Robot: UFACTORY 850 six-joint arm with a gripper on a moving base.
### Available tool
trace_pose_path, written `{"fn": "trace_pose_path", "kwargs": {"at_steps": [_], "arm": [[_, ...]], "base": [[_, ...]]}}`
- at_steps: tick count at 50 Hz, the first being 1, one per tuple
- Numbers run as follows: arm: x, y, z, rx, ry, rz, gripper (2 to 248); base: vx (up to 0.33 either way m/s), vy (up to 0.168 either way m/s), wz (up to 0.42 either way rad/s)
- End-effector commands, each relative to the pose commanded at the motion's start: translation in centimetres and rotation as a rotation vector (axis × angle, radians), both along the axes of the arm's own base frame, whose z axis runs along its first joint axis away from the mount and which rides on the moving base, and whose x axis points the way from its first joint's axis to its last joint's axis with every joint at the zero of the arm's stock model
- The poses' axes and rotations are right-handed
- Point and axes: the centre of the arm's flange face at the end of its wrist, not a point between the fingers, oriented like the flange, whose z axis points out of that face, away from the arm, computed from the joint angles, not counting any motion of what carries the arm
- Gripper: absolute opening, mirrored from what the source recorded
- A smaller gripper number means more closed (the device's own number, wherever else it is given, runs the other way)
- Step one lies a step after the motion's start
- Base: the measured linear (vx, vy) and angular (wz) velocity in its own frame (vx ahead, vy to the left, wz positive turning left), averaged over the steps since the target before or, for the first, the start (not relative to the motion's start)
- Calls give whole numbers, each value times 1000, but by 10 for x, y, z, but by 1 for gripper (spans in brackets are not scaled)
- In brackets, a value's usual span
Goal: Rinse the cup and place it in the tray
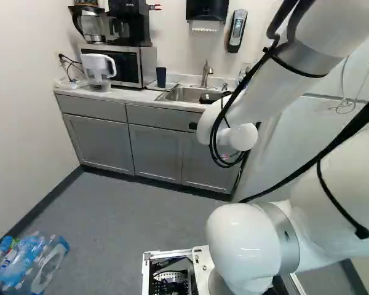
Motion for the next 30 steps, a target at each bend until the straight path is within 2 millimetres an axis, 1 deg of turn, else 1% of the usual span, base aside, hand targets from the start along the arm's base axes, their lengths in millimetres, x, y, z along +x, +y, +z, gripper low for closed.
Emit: {"fn": "trace_pose_path", "kwargs": {"at_steps": [15,30], "arm": [[-19,6,-18,-3,-33,20,247],[-34,10,-30,-4,-57,35,247]], "base": [[0,0,0],[0,0,0]]}}
